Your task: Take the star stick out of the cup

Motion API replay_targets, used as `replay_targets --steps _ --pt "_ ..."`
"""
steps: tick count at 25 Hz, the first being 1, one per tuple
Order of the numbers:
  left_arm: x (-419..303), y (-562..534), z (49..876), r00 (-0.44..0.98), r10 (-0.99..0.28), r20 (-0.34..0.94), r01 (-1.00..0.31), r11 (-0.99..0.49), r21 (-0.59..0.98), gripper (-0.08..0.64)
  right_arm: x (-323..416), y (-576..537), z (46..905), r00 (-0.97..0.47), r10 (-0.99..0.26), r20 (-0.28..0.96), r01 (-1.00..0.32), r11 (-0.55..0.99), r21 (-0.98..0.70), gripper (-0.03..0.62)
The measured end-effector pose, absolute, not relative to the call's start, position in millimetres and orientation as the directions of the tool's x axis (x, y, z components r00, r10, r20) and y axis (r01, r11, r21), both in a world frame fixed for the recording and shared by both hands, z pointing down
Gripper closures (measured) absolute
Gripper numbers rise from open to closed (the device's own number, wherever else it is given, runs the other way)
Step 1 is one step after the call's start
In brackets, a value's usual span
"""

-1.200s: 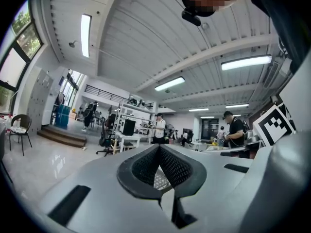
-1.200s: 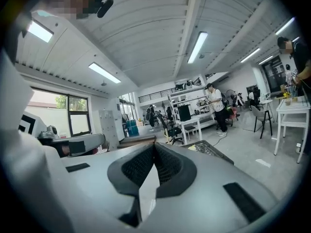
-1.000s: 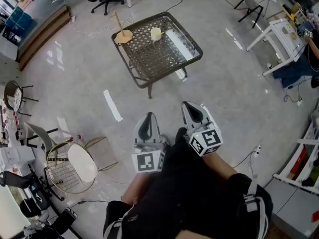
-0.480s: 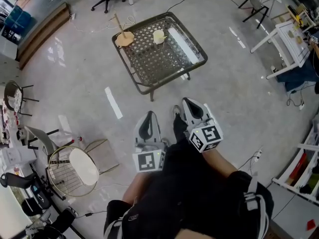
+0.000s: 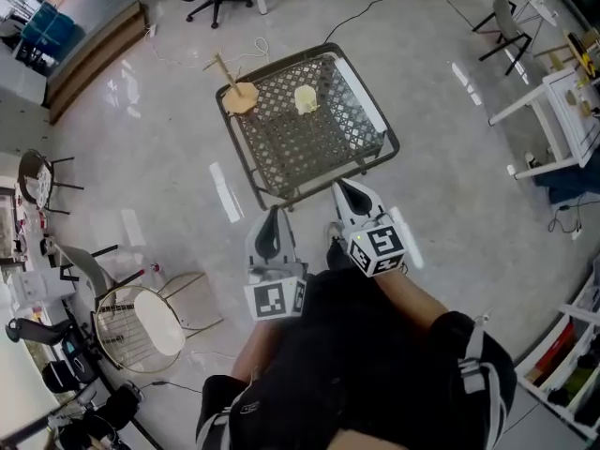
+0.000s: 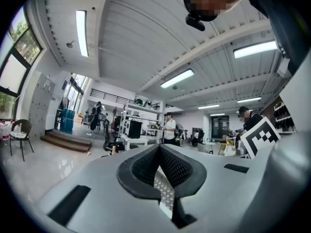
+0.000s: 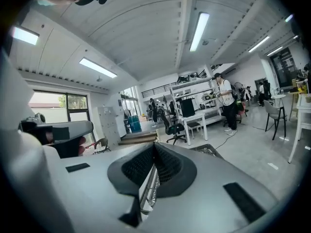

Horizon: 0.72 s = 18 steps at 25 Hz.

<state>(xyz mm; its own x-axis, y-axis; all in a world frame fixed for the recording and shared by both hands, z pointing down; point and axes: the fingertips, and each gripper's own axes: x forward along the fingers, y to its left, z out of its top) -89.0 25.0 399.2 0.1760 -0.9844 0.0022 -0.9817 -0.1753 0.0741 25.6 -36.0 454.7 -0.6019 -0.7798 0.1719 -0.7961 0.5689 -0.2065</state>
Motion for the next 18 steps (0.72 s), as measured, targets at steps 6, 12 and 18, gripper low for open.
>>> replay_targets --steps 6,12,18 --pt "-72.2 -24.3 389.9 0.111 -0.994 -0.009 -0.992 -0.111 0.057 0.545 38.1 -97.5 472.7 -0.633 -0.748 0.200 -0.773 0.595 -0.219 0.583" --pt "-69.0 -57.0 391.0 0.088 -0.996 0.011 -0.995 -0.087 0.049 0.545 37.0 -142.6 506.6 -0.625 -0.737 0.257 -0.779 0.567 -0.269 0.581" --pt "-66.6 -97.2 403.1 0.105 -0.994 0.022 -0.993 -0.104 0.048 0.545 37.1 -188.2 536.0 -0.606 -0.736 0.302 -0.791 0.519 -0.324 0.582"
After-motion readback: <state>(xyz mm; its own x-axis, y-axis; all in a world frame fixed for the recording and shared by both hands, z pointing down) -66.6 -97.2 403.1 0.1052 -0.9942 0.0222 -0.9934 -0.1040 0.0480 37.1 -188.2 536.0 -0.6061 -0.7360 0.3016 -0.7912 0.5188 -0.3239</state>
